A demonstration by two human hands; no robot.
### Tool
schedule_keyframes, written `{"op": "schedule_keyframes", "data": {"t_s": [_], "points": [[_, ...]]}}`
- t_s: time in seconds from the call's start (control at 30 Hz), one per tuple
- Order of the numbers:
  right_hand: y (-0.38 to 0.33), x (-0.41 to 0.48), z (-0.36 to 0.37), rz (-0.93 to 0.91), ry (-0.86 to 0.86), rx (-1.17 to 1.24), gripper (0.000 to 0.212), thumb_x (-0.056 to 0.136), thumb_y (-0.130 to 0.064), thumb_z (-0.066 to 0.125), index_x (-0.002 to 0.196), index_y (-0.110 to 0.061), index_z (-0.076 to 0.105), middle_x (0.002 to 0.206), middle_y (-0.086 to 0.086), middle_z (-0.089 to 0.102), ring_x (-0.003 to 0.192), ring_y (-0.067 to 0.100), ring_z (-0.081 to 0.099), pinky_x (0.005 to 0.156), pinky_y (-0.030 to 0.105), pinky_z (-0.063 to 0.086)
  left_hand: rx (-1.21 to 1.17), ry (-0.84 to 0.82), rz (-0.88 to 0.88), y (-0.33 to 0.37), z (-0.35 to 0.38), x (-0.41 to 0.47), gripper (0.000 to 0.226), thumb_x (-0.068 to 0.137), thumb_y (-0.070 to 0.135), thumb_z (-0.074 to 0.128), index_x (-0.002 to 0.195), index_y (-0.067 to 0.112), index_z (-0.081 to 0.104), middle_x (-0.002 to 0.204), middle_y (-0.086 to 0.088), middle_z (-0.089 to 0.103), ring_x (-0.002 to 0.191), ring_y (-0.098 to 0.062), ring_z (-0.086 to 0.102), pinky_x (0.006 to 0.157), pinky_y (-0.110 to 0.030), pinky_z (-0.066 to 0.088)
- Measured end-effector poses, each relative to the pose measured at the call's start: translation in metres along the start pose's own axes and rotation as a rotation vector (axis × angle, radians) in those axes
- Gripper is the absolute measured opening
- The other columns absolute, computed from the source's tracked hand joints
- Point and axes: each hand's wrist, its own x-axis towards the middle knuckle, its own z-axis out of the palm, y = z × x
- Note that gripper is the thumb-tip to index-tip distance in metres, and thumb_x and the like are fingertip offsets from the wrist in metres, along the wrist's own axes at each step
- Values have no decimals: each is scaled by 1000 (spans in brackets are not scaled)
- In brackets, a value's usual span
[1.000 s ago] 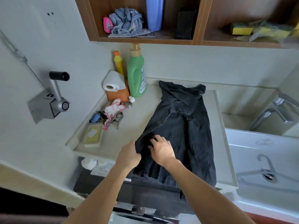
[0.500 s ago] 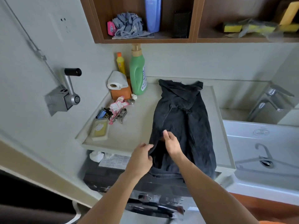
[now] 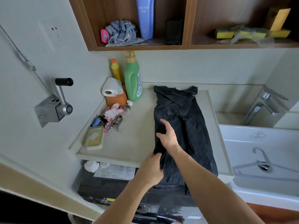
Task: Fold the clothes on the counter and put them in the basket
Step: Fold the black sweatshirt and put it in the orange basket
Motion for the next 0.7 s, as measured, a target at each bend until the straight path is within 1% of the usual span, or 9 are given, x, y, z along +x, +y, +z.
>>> {"op": "schedule_keyframes", "data": {"t_s": [0.1,0.17,0.23,0.27,0.33,0.4,0.47,0.57,0.7], "points": [[2,8,-5,-175,38,-248,54,92,0,54,144,-16,49,138,-5,53,125,6,47,102,8,31,-11,49,-14,17,0,-1,43,91,7,51,133,14,46,123,-6,48,103,-24,58,87,-31,50],[19,9,-18,11,-42,-391,50,95,-8,57,144,-18,49,142,2,52,122,18,54,100,19,43,-40,-217,-51,22,9,-8,42,92,8,48,134,12,44,127,-8,46,102,-25,59,91,-35,52],[33,10,-30,185,-111,-480,45,96,-15,60,140,-21,52,142,6,48,106,20,58,81,23,51,-175,-527,-120,21,17,-14,47,93,10,43,140,8,43,127,-11,57,87,-23,68,82,-34,58],[36,13,-34,170,-106,-534,41,96,-18,60,137,-21,53,139,6,45,96,17,58,73,21,50,-214,-552,-119,17,19,-12,46,94,10,41,140,7,46,121,-12,65,84,-21,71,79,-32,59],[34,17,-38,108,-56,-621,38,96,-22,61,133,-20,54,134,5,41,85,15,56,72,23,50,-183,-361,-43,12,20,-3,39,96,5,41,132,7,57,112,-9,70,93,-17,70,84,-31,58],[31,21,-42,58,-23,-663,37,95,-23,61,131,-20,54,130,3,41,85,16,57,78,29,53,-152,-103,-5,3,24,10,39,97,5,45,132,18,57,120,0,62,100,-11,64,90,-26,52],[31,27,-45,28,-27,-663,35,96,-23,60,130,-21,55,126,2,44,91,17,58,82,32,53,-132,29,27,0,26,25,41,98,11,50,136,26,51,132,7,48,99,-7,61,92,-21,48],[30,41,-51,8,-41,-645,33,96,-23,58,130,-22,56,123,0,50,97,15,56,85,32,53,-30,31,44,-2,27,50,50,98,20,53,146,26,38,143,8,30,87,-8,60,87,-22,49],[34,75,-67,44,12,-575,35,96,-23,59,131,-23,55,128,3,50,102,16,58,84,28,51,101,-84,-4,-2,24,83,57,101,32,47,153,24,24,145,2,33,106,-19,61,84,-29,51]]}}
